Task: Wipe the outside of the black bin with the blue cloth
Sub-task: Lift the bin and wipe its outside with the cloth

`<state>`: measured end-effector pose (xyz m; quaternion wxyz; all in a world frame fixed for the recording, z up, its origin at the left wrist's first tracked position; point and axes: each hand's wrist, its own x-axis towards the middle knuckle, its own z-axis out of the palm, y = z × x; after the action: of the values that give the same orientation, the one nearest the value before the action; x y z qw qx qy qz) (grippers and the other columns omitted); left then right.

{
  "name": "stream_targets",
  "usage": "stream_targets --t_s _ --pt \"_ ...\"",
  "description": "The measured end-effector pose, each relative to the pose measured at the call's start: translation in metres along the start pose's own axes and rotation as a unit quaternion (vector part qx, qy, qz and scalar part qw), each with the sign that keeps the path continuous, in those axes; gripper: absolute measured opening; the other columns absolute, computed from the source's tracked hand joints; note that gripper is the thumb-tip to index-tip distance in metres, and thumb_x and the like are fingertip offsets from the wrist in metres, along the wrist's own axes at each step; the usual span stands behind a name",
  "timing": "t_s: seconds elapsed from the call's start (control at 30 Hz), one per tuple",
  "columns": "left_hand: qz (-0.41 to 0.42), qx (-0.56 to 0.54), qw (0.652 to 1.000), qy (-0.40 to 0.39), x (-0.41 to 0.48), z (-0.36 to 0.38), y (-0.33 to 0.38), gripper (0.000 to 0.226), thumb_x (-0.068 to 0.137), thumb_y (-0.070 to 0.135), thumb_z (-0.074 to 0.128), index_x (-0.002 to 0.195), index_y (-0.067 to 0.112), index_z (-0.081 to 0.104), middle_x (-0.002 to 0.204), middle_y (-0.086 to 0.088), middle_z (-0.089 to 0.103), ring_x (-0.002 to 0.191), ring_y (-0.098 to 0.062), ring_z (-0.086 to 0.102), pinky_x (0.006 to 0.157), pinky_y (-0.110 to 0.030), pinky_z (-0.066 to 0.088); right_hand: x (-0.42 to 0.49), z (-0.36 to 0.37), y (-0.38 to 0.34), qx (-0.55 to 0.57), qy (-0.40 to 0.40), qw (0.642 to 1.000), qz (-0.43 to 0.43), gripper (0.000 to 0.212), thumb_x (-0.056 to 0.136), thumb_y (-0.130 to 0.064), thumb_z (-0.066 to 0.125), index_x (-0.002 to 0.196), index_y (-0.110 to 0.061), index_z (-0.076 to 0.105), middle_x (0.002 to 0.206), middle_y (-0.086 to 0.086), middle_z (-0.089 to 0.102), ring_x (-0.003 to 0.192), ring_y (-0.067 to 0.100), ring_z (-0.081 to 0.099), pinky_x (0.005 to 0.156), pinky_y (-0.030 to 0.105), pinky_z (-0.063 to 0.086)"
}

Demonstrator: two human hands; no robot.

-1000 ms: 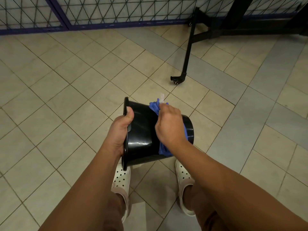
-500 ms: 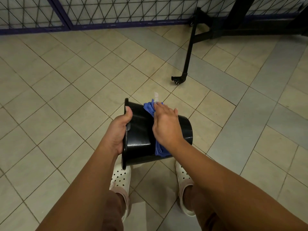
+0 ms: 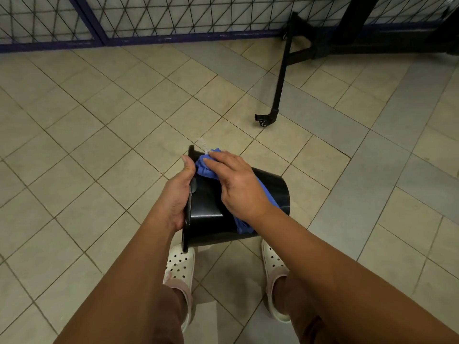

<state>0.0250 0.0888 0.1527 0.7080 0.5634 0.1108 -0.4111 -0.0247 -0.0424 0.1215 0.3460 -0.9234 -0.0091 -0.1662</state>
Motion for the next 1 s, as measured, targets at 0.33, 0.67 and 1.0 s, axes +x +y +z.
stream_targets --t_s 0.33,0.67,1.0 --pt "0.023 0.032 0.999 -0.007 -0.001 0.009 -0.001 0.067 0.086 0.068 0.036 0.125 0.021 0.064 0.113 -0.013 0.074 0.105 -0.028 0.071 0.085 -0.041 0.055 0.000 -0.002 0.000 0.027 0.033 0.998 -0.041 0.041 0.085 -0.005 0.039 0.118 -0.001 0.062 0.126 0.015 0.059 0.122 0.034 0.051 0.102 0.048 0.041" --pt "0.056 -0.106 0.992 -0.040 -0.002 0.016 -0.009 0.061 0.092 0.046 0.052 0.135 0.004 0.056 0.129 -0.016 0.065 0.119 -0.028 0.064 0.094 -0.035 0.056 0.001 0.002 0.000 0.063 0.056 0.996 0.006 0.039 0.087 -0.004 0.044 0.121 -0.004 0.061 0.127 0.012 0.059 0.120 0.028 0.051 0.102 0.043 0.039" --pt "-0.045 -0.153 0.985 0.067 0.010 0.001 0.000 0.104 0.084 0.084 0.028 0.129 -0.005 0.058 0.125 -0.026 0.065 0.115 -0.039 0.065 0.103 -0.047 0.048 -0.030 0.014 0.019 0.025 -0.007 0.985 -0.173 0.032 0.092 -0.002 0.051 0.123 -0.003 0.060 0.136 0.015 0.051 0.134 0.032 0.037 0.107 0.049 0.035"
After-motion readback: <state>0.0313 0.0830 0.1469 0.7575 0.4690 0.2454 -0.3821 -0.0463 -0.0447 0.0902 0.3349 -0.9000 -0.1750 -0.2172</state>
